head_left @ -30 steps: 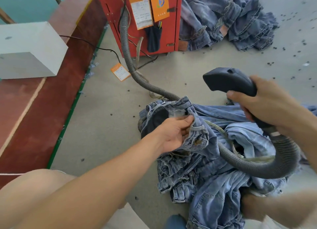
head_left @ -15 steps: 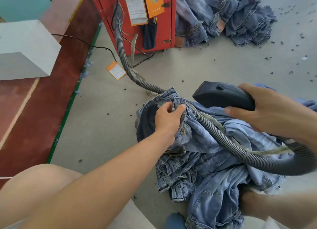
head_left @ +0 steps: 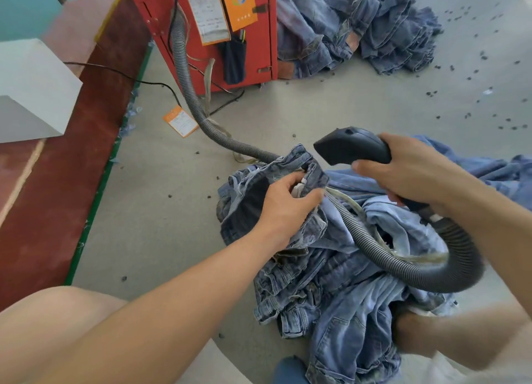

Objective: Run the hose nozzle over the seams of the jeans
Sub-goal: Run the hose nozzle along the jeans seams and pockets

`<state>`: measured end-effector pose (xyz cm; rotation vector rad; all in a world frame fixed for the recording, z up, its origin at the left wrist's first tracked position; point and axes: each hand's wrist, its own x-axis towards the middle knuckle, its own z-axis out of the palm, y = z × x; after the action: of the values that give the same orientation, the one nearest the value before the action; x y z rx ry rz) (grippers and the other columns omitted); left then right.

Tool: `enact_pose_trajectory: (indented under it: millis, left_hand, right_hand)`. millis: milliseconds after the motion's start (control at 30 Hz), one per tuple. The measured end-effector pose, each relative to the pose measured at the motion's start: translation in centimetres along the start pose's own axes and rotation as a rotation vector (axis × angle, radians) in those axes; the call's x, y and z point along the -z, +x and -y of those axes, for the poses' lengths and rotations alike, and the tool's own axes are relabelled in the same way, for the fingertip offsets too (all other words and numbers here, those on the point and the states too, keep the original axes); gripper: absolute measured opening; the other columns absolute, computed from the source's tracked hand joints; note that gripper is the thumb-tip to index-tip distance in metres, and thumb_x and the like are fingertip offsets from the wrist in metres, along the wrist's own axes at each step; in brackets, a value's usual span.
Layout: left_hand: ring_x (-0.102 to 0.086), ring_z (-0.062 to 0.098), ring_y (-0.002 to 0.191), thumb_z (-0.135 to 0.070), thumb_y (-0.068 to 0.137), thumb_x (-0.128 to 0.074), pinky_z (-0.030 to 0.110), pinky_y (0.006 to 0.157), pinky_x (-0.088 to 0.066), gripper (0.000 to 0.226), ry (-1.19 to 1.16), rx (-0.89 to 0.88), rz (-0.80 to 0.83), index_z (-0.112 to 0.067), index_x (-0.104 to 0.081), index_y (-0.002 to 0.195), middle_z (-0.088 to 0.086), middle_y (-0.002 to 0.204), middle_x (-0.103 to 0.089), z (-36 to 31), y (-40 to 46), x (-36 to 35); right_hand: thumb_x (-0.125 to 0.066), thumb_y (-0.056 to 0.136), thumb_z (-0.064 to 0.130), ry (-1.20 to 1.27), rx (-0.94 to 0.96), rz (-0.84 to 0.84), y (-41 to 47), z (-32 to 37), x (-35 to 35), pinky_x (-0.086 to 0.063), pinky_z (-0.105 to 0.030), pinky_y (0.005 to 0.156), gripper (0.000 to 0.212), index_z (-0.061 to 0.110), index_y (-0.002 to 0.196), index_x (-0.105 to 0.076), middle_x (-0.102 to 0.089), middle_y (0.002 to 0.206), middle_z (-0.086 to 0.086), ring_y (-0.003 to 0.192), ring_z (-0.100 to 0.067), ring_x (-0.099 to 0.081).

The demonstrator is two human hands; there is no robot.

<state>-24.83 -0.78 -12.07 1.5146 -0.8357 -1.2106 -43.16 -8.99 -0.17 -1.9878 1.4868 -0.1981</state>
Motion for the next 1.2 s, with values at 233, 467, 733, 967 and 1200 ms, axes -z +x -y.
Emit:
enact_pose_trajectory:
  millis: [233, 467, 733, 967, 1200]
  left_hand:
    - [-0.066, 0.012, 0.072, -0.012, 0.087, -0.077, 0.042, 0.077, -0.061, 0.008, 0.035, -0.005, -0.131, -0.019, -0.073, 0.087, 0.004, 0.082, -0.076, -0.3, 0.4, 0.4]
    - [-0.075, 0.028, 0.099, -0.018, 0.088, -0.081, 0.046, 0.091, -0.062, 0.021, -0.119, 0.122, -0.018, -0.011, -0.077, 0.108, 0.009, 0.101, -0.079, -0.8, -0.3, 0.2]
    - [-0.072, 0.025, 0.091, 0.003, 0.094, -0.069, 0.039, 0.089, -0.061, 0.036, -0.597, 0.363, 0.097, -0.002, -0.064, 0.128, 0.015, 0.109, -0.074, -2.6, 0.7, 1.3]
    - [-0.072, 0.021, 0.102, 0.021, 0.090, -0.059, 0.030, 0.090, -0.060, 0.056, -0.619, 0.259, 0.238, -0.003, -0.057, 0.140, 0.014, 0.119, -0.073, -2.4, 0.0, 1.1]
    - [-0.074, 0.021, 0.104, 0.025, 0.084, -0.064, 0.035, 0.088, -0.062, 0.073, -0.475, 0.266, 0.190, -0.014, -0.055, 0.146, 0.010, 0.121, -0.075, -2.2, -0.1, 1.0]
  right_hand:
    - [-0.070, 0.091, 0.045, -0.062, 0.122, 0.120, -1.7, 0.3, 0.3, -0.038, -0.019, 0.036, 0.018, 0.035, 0.085, -0.057, -0.062, 0.051, 0.008, 0.035, -0.009, -0.055]
    - [-0.070, 0.094, 0.037, 0.156, -0.017, 0.033, 0.0, -0.5, 0.9, -0.048, -0.031, 0.040, 0.013, 0.029, 0.095, -0.060, -0.060, 0.050, -0.003, 0.038, -0.020, -0.054]
    - [-0.071, 0.092, 0.043, 0.102, 0.068, 0.071, -1.9, -0.7, 1.9, -0.047, -0.030, 0.039, 0.016, 0.035, 0.087, -0.058, -0.062, 0.051, -0.008, 0.038, -0.021, -0.057]
    - [-0.071, 0.094, 0.038, 0.040, -0.017, 0.104, -0.7, -0.1, -0.4, -0.051, -0.032, 0.044, 0.016, 0.028, 0.095, -0.059, -0.061, 0.054, 0.000, 0.040, -0.016, -0.057]
    - [-0.070, 0.096, 0.036, 0.214, -0.039, 0.026, -0.6, -1.1, 1.2, -0.048, -0.029, 0.039, 0.013, 0.026, 0.097, -0.062, -0.060, 0.051, -0.005, 0.040, -0.021, -0.054]
